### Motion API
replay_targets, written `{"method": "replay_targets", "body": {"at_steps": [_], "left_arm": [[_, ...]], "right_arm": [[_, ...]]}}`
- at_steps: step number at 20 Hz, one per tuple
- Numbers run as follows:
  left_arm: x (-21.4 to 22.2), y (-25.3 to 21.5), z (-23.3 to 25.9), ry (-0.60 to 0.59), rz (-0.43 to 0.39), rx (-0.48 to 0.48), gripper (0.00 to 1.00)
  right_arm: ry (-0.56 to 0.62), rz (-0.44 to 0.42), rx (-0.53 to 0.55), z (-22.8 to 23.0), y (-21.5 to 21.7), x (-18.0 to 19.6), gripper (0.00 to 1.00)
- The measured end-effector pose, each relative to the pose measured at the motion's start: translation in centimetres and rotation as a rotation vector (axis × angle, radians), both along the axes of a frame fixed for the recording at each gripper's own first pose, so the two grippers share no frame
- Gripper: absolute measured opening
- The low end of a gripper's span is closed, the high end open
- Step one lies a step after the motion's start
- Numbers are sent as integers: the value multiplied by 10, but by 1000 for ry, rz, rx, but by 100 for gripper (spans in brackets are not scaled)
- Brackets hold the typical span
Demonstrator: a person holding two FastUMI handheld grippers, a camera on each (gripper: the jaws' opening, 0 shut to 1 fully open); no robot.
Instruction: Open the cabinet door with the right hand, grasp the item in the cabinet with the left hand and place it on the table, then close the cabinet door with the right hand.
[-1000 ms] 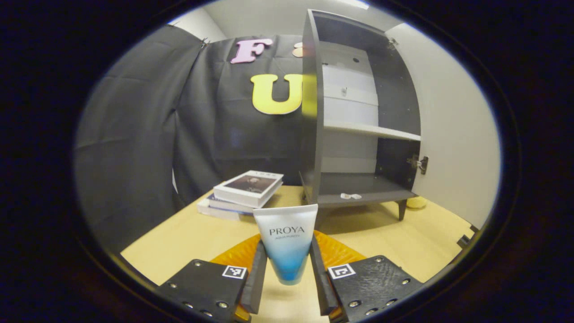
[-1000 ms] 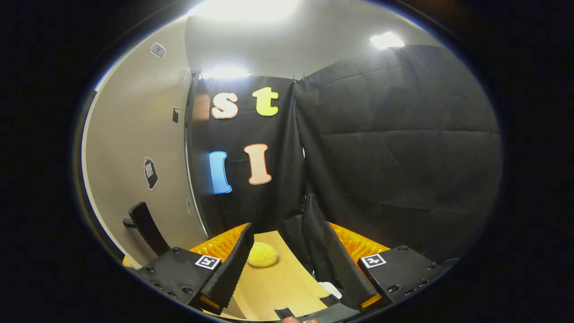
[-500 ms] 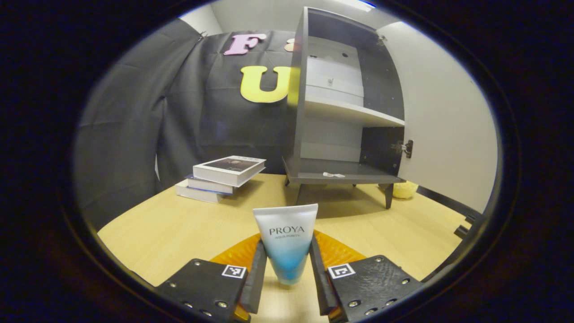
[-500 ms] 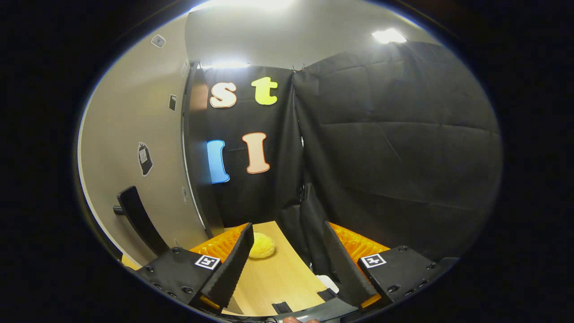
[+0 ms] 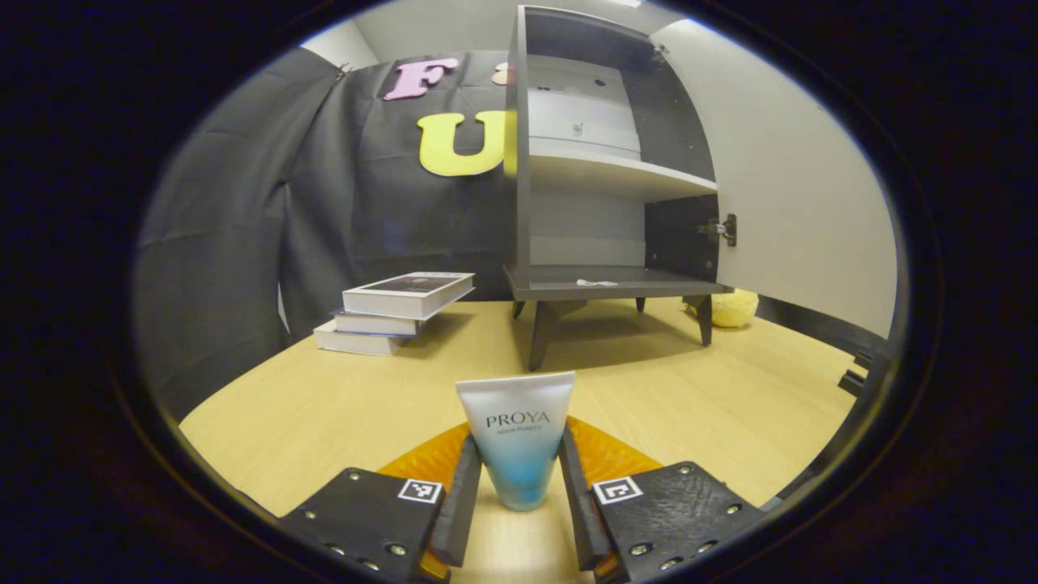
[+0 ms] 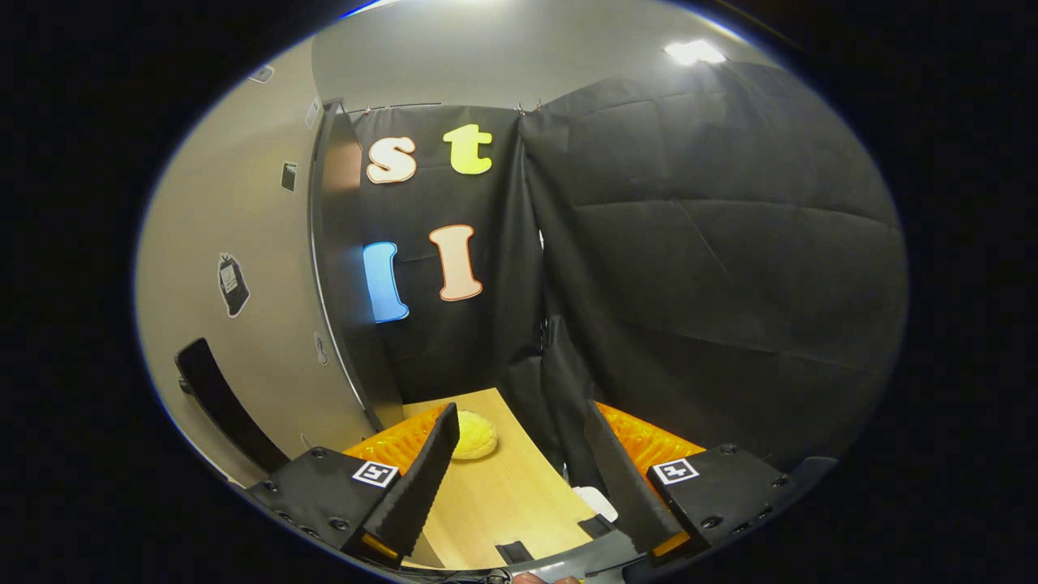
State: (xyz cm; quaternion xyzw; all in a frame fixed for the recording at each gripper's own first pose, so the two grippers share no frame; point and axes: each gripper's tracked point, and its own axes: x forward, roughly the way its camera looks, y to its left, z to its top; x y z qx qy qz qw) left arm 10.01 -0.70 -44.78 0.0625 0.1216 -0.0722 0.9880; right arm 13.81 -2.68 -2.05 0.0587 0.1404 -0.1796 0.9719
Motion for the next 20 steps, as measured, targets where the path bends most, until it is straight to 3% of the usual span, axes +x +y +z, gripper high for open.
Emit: {"method": "replay_targets", "body": {"at_steps": [6, 7, 8, 14, 18, 20], "left_arm": [[0, 2, 17, -21, 4, 30, 59], [1, -2, 25, -33, -15, 25, 76], [-1, -5, 34, -48, -30, 24, 94], [-16, -15, 114, -141, -90, 25, 94], [-31, -9, 188, -184, -117, -12, 96], [-39, -6, 230, -203, -134, 16, 94]], "right_arm": [[35, 22, 8, -12, 6, 2, 98], [38, 22, 10, -13, 6, 2, 93], [37, 17, 9, -14, 3, 2, 98], [11, -1, 31, -22, 2, 1, 98], [-5, -3, 44, -30, 7, -5, 98], [-20, 2, 58, -32, 11, -10, 98]]}}
